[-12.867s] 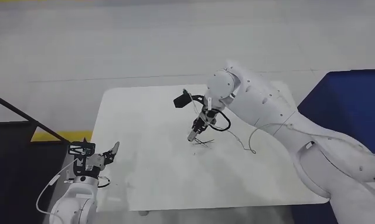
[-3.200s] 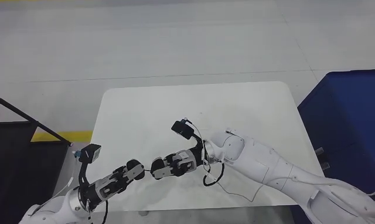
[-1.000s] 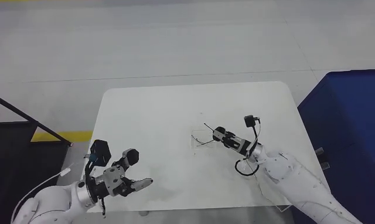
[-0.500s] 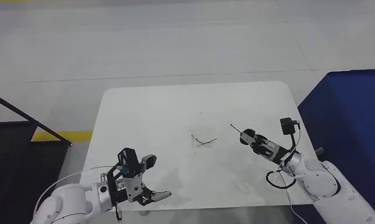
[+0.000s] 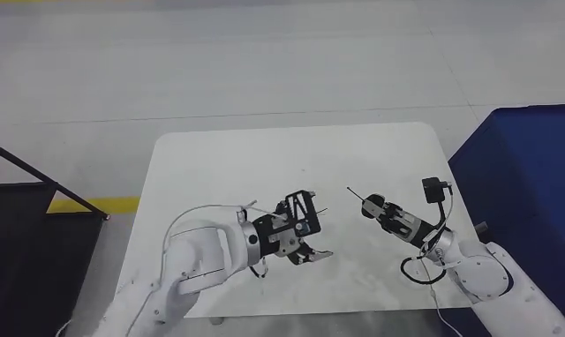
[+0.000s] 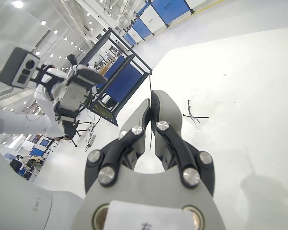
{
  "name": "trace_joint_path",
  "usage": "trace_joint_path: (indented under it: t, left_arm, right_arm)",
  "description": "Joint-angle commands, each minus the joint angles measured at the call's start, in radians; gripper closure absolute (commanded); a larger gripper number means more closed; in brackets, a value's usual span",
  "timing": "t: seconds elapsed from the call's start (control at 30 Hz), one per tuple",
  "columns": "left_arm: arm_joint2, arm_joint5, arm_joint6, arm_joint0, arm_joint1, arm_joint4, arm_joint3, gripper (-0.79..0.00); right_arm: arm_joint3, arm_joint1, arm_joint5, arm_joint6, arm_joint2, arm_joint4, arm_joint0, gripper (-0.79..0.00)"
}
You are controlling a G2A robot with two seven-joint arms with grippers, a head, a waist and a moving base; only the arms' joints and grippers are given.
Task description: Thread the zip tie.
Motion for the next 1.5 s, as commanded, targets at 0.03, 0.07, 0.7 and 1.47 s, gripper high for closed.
trace_joint_path:
  t: [0.03,0.07,0.7,1.47]
  left_arm:
    - [0.095,0.105,0.060,-0.154,-0.049,-0.029,0.164,-0.785]
    - [0.095,0.105,0.060,-0.154,-0.049,-0.029,0.164,-0.785]
    - [0.124,0.110,-0.030,-0.176,-0.065,-0.132,0.234,-0.785]
    - [0.267,0.397,-0.365,-0.314,-0.151,-0.193,0.425,-0.523]
  right_arm:
    - [0.000,0.000,0.000,0.000,0.000,0.000,0.000,0.000]
    - [0.000,0.000,0.000,0.000,0.000,0.000,0.000,0.000]
    - [0.000,0.000,0.000,0.000,0.000,0.000,0.000,0.000]
    - [0.000,0.000,0.000,0.000,0.000,0.000,0.000,0.000]
